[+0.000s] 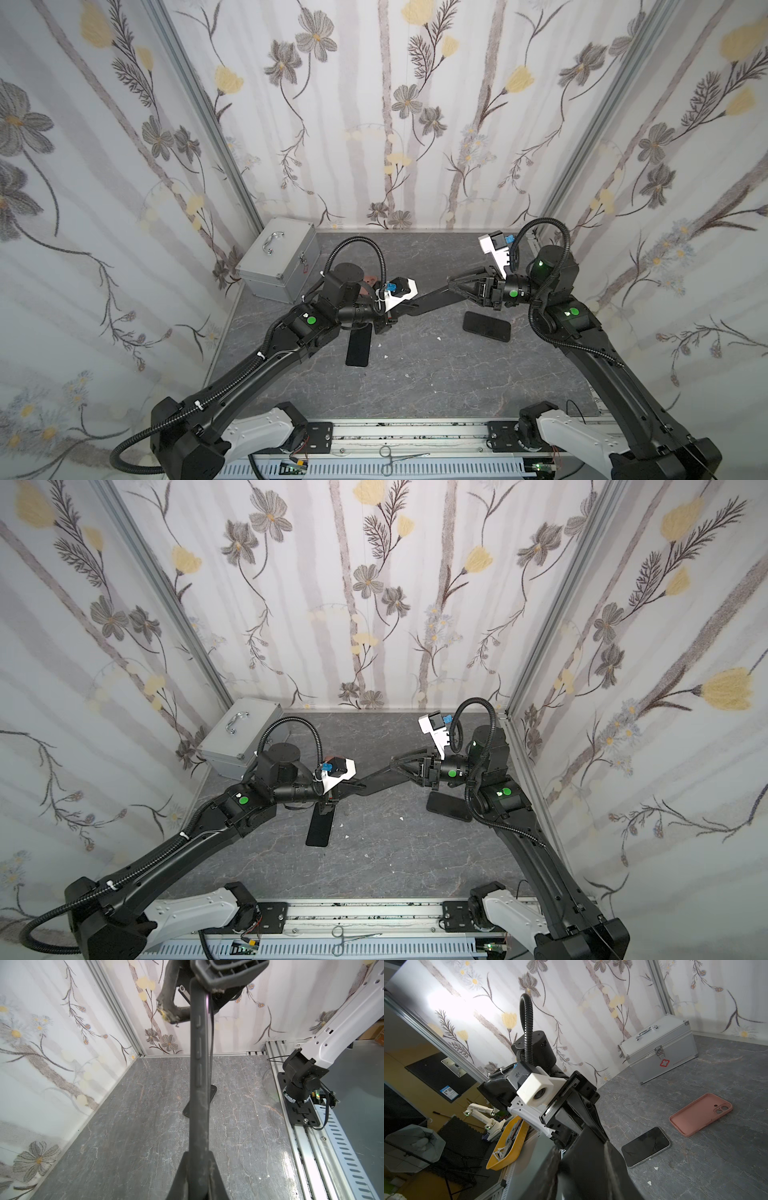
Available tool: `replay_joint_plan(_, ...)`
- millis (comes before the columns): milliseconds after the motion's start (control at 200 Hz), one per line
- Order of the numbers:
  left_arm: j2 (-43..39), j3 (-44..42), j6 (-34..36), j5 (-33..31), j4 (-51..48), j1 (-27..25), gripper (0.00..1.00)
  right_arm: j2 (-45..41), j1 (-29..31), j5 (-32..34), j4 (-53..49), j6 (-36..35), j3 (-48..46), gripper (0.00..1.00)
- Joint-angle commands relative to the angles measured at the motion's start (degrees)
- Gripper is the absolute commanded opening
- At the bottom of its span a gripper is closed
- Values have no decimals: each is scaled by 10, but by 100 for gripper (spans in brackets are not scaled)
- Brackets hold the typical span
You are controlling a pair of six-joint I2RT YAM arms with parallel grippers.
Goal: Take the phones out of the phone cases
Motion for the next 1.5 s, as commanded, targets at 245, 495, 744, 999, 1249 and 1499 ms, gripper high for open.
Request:
replay_joint_plan(245,-29,-25,-76,-44,132,-1,0,-77,-39,183,30,-2,-20,60)
replay_joint_plan(495,-60,-114,-320,-26,388,-1,0,-142,-42,255,128,-69,-116,63)
replay_joint_plan(744,-26,-96,-445,108,476,-1,0,-117,4,116,254,-62,-131,61)
replay_joint_plan(999,-31,-103,-463,105,505,-7,0,-86,52,50,279,-74,-103,54)
replay_joint_plan(1249,-25,-101,-468,99,519,-17,0,-66,89,58,268,-89,-101,38)
replay_joint_plan(1499,-23,-98,-476,80,537,-23,0,-54,98,36,250,-113,-105,32)
